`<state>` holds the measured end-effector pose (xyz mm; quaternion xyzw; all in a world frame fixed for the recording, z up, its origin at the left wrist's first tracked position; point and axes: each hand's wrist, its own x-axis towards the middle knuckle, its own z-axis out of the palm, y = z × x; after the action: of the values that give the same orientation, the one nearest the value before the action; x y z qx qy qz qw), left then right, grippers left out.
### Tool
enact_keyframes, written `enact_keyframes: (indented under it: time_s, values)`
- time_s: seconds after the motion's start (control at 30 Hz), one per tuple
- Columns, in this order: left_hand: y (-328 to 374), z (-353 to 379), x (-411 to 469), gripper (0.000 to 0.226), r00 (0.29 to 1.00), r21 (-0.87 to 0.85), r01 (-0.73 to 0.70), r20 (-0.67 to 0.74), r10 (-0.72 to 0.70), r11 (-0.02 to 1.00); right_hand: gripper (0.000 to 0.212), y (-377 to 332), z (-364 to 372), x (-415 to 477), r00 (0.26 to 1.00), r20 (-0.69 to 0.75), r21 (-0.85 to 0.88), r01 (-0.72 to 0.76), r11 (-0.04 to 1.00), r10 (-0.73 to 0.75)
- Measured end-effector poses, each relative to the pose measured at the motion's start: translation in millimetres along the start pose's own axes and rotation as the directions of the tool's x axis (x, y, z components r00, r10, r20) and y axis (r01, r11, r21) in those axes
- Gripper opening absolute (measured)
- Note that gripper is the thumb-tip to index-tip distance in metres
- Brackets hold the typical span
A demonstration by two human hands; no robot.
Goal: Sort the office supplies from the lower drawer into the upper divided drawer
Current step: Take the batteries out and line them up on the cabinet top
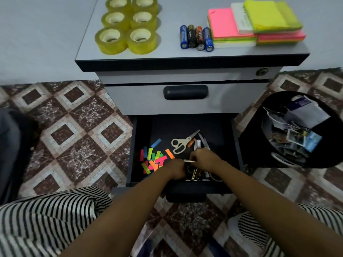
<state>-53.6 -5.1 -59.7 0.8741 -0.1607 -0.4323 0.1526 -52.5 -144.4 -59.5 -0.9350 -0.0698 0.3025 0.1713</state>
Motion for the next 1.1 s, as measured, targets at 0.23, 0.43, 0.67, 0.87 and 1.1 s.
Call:
enact_keyframes:
  time_s: [0.23, 0.43, 0.67, 0.87, 1.1]
  values:
    - [3.4, 1.0, 6.3, 0.015, 0.996, -0.283, 0.054, -0.056, -0.072, 0.958, 0.021, 10.1, -8.9, -10.3, 0.983, -0.053, 0.07, -0.171, 0.983, 0.175]
    - [20.7, 8.6, 9.1, 0.031, 0.988, -0.368, 0.094, -0.078, -0.132, 0.925, 0.048, 12.8, -11.0, -15.3, 0.959, -0.059, 0.08, -0.273, 0.959, 0.278]
    - [26.1, 16.2, 13.0, 0.026, 0.98, -0.31, 0.137, -0.093, -0.173, 0.941, 0.052, 7.0, 5.5, -20.2, 0.929, -0.072, 0.131, -0.352, 0.927, 0.363]
    - [24.6, 14.5, 11.5, 0.021, 0.978, -0.368, 0.148, -0.082, -0.191, 0.918, 0.026, -12.1, 10.1, -29.4, 0.913, -0.104, -0.016, -0.399, 0.917, 0.395]
    - [5.9, 4.4, 5.2, 0.014, 0.961, -0.541, 0.126, -0.14, -0.237, 0.832, 0.032, -19.3, 18.3, -32.1, 0.909, -0.102, -0.165, -0.417, 0.894, 0.405]
